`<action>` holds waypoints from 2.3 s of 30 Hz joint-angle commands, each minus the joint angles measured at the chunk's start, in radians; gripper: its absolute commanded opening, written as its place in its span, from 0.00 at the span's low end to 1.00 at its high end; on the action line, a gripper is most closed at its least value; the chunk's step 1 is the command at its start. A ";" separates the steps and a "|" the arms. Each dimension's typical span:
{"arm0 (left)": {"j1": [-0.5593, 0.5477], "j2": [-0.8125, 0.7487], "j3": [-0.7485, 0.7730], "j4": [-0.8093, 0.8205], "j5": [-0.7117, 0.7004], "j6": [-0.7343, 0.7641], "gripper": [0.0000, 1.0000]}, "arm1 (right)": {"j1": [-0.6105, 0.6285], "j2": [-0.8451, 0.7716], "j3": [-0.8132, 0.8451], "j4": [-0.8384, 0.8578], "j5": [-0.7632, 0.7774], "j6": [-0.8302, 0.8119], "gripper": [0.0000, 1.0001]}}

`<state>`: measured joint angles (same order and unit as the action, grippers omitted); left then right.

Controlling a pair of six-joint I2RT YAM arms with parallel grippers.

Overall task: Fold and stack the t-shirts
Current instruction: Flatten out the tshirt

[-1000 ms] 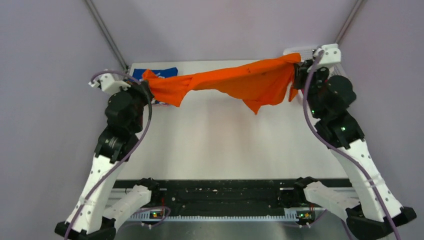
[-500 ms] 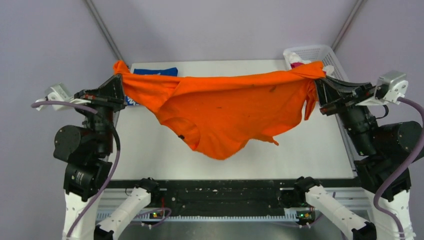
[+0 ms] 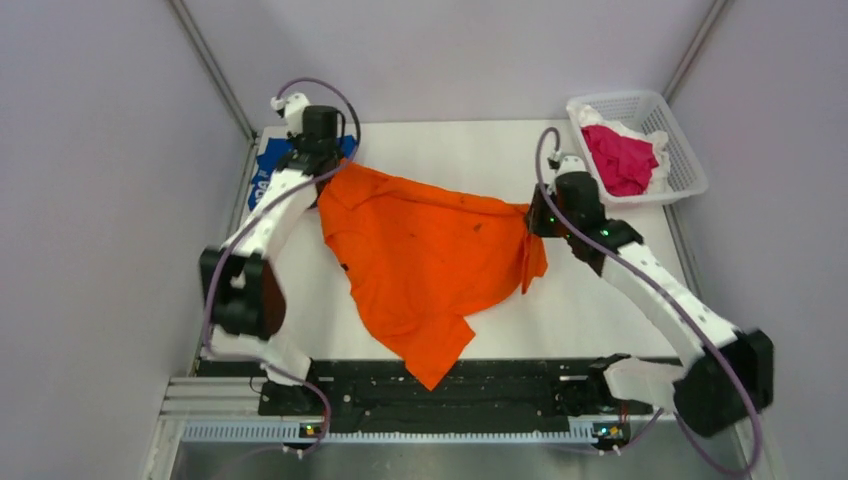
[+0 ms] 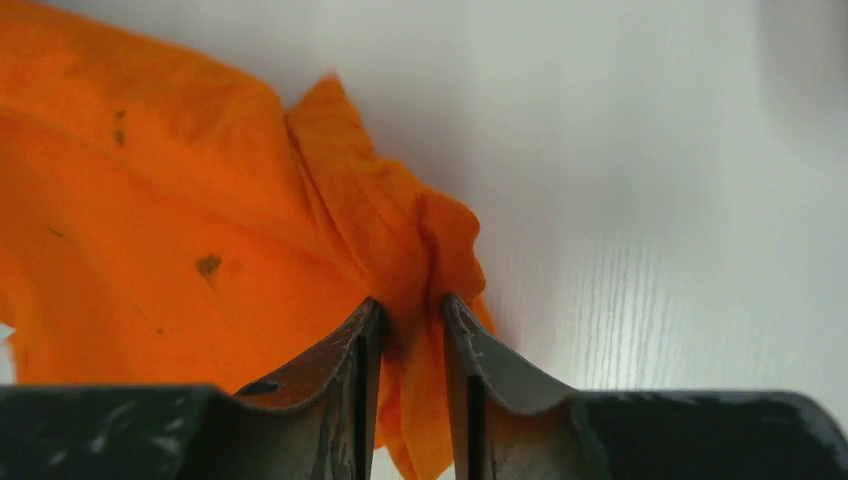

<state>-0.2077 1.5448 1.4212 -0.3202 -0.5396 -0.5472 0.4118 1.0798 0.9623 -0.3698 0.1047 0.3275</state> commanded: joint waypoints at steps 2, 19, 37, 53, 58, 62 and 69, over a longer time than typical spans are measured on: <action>0.029 0.439 0.463 -0.361 0.146 -0.066 0.55 | -0.108 0.306 0.033 0.008 -0.004 0.100 0.63; -0.194 0.065 -0.155 -0.128 0.396 -0.095 0.99 | -0.096 0.286 -0.080 0.282 -0.332 0.025 0.99; -0.144 0.306 -0.226 -0.148 0.430 -0.204 0.99 | -0.017 0.579 -0.063 0.188 -0.172 0.162 0.99; -0.021 0.712 0.415 -0.436 0.453 -0.102 0.98 | -0.498 0.300 -0.296 0.188 -0.050 0.253 0.99; -0.024 0.845 0.686 -0.487 0.507 -0.058 0.98 | -0.496 0.258 -0.296 0.210 -0.128 0.220 0.99; -0.028 0.932 0.845 -0.454 0.559 -0.013 0.99 | -0.493 0.168 -0.309 0.222 -0.137 0.219 0.99; -0.071 0.788 0.828 -0.450 0.534 0.064 0.99 | -0.493 -0.042 -0.357 0.235 -0.116 0.252 0.99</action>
<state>-0.2420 2.4821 2.2604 -0.7883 0.0181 -0.5564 -0.0872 1.1404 0.6197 -0.1608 -0.0292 0.5617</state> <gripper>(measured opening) 0.986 0.986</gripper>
